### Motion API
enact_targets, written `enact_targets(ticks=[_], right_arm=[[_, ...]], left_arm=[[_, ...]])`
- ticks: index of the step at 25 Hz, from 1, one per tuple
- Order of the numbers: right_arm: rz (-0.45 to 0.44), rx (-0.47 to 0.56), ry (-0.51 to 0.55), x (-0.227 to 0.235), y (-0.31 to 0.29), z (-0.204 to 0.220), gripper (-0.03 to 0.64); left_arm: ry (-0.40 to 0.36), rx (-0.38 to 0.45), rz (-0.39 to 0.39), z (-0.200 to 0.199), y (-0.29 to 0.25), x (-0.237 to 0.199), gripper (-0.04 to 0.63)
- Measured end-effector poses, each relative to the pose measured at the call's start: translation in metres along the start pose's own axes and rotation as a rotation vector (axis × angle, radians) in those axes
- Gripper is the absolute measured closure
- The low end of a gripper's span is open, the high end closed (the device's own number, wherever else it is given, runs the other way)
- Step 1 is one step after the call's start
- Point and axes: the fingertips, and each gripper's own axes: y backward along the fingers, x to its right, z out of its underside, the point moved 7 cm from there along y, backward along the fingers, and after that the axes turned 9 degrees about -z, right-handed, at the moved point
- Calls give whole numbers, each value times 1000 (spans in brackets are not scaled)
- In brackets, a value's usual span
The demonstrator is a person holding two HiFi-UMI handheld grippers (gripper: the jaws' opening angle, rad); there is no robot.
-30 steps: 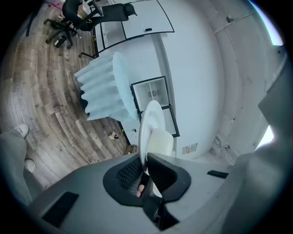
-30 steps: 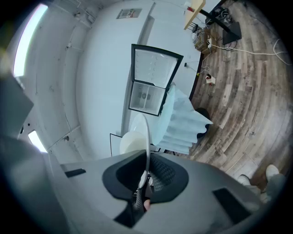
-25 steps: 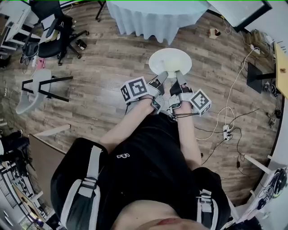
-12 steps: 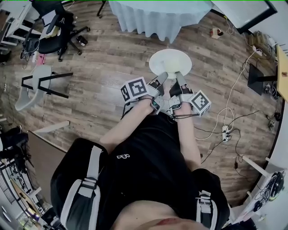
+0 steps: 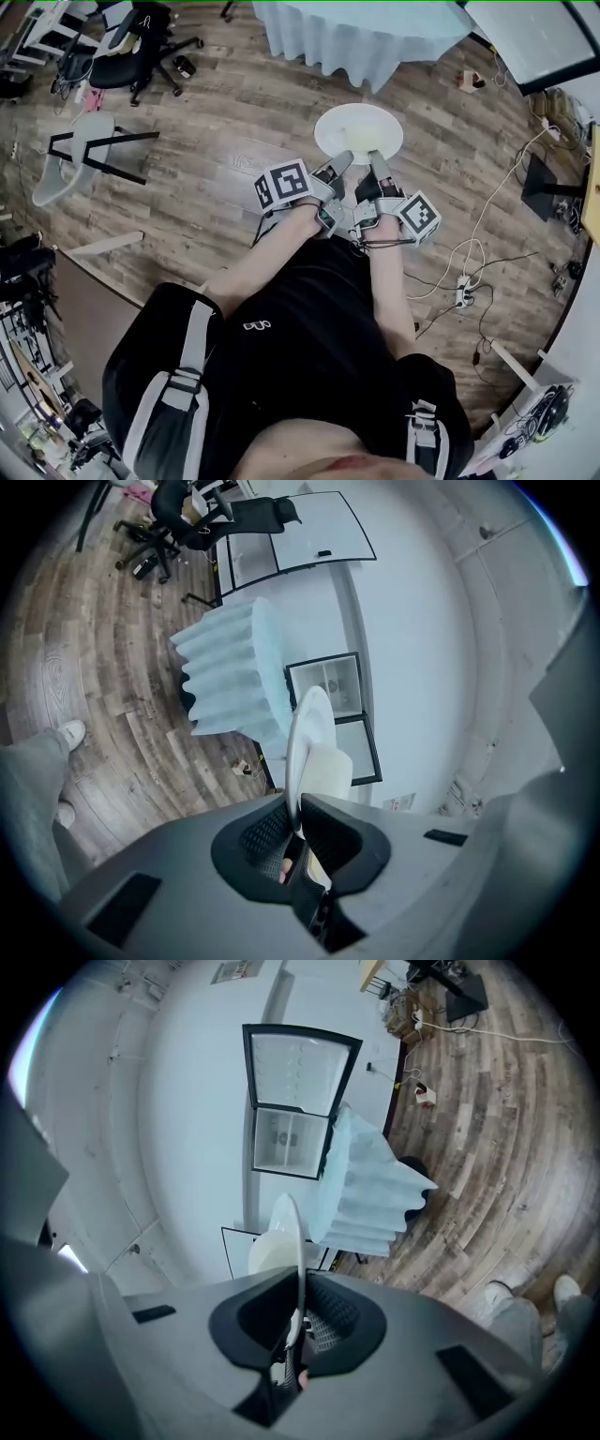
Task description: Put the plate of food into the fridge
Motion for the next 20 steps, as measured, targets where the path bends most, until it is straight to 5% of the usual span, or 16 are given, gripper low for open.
enact_targets(ticks=[8, 20], right_arm=[[38, -24, 30, 10, -39, -3, 591], [88, 89, 10, 19, -150, -26, 589]], left_arm=[[28, -9, -6, -39, -12, -8, 563], [20, -118, -24, -152, -71, -1, 563]])
